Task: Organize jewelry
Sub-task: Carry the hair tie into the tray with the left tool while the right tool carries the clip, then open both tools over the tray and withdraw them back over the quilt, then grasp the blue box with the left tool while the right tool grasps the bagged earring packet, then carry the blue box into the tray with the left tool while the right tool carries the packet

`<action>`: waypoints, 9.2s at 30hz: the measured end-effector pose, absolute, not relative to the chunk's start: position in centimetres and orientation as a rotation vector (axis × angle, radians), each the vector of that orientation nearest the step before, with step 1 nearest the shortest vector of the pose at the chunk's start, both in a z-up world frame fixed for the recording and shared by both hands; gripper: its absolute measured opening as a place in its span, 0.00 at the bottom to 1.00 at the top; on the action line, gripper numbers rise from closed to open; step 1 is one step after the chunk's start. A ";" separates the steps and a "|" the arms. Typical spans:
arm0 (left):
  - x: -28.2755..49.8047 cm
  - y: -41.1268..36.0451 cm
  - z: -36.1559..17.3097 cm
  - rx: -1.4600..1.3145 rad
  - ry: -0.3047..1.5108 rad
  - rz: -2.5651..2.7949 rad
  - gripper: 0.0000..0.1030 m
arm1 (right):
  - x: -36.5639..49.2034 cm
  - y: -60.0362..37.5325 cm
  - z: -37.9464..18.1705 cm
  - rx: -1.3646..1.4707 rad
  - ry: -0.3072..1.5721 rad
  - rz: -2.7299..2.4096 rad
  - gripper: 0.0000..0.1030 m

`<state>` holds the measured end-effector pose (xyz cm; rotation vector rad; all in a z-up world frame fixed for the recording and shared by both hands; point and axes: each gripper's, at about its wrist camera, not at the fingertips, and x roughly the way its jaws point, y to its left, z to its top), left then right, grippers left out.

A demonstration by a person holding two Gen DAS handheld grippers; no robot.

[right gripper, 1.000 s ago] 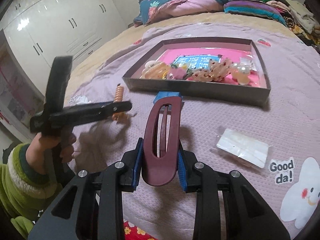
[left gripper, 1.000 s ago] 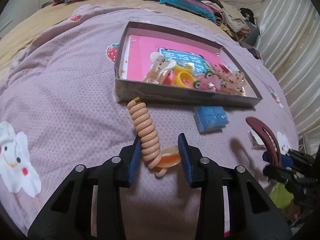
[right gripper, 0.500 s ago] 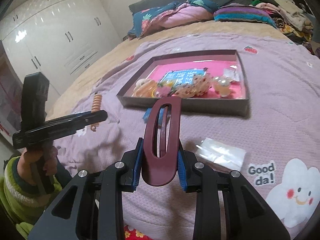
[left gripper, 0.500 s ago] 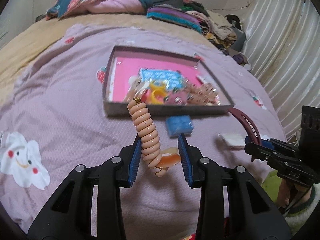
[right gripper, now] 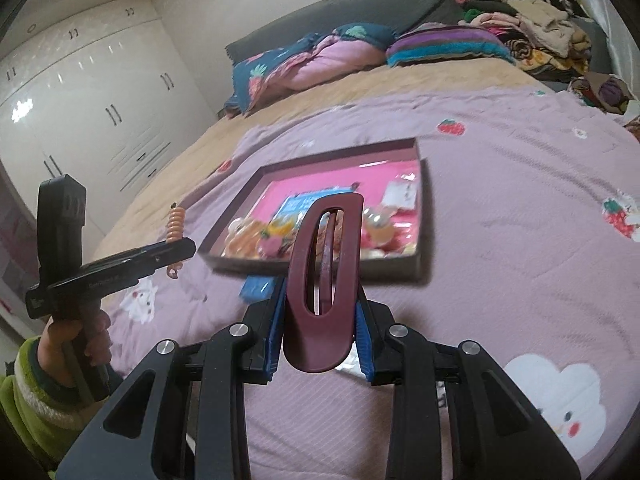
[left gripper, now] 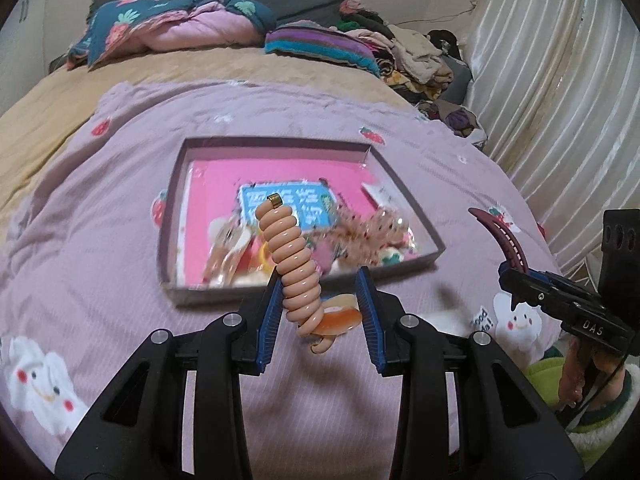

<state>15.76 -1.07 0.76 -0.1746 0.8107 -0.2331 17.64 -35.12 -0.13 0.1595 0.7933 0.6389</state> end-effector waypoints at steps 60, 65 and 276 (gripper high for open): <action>25.9 2.1 -3.9 -0.185 0.912 -0.117 0.35 | 28.7 -25.3 -4.6 -0.029 0.905 0.653 0.29; 25.8 2.2 -3.9 -0.184 0.911 -0.117 0.38 | 28.1 -25.5 -4.1 -0.022 0.892 0.653 0.34; 26.0 0.2 -4.1 -0.159 0.913 -0.130 0.36 | 28.4 -27.3 -5.3 -0.089 0.883 0.543 0.57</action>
